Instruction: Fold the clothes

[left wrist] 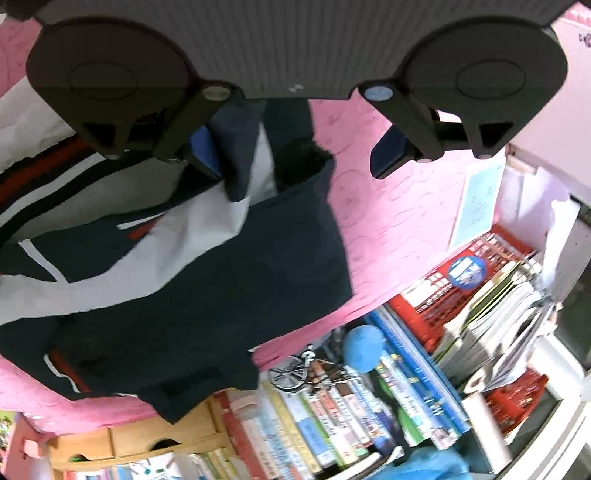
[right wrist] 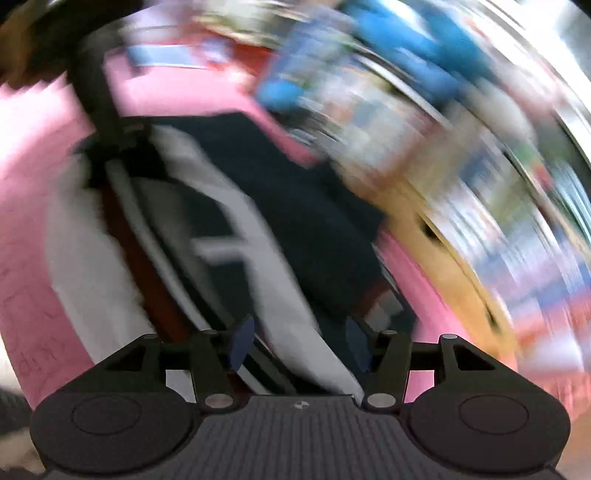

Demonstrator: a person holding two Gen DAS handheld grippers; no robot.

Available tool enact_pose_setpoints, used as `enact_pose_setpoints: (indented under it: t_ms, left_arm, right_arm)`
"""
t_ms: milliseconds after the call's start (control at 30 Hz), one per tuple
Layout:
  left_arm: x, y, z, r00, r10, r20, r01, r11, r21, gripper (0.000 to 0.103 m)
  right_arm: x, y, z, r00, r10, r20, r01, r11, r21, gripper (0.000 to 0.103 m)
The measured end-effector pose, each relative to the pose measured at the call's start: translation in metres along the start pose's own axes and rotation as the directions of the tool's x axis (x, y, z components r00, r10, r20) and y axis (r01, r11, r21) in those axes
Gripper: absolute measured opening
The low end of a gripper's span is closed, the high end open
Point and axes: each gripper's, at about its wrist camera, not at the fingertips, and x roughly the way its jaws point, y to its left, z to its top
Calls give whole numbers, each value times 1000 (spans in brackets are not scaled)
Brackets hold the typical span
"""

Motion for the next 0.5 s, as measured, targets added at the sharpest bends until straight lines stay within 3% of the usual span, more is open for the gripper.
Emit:
enact_pose_setpoints:
  t_ms: [100,133,167,200,300,400,500]
  left_arm:
    - [-8,5,-2,1000,-4,10,4,1000,3,86]
    - [-12,7,-3,1000,-13,19,13,1000,6,86]
    - [-17,8,-4,999,-33,38,33,999,9,86]
    - [-23,9,-6,997,-58,58,58,998,12,86]
    - [-41,9,-9,982,-147,117,145,989,23,86]
    - [-52,-7,-4,961,-218,169,209,976,66,87]
    - [-54,-30,4,951,-237,201,212,967,140,87]
  right_arm:
    - [34,50,19,997,58,42,-51,987,-153,54]
    - [43,56,22,998,58,39,-50,983,-174,48]
    - [52,61,26,998,57,36,-49,980,-193,23]
    - [54,59,29,998,46,32,-40,984,-172,8]
    - [42,26,35,997,27,78,-30,999,39,9]
    - [21,-4,34,992,2,130,-21,990,142,9]
    - [-2,-29,35,985,-34,171,-1,980,201,9]
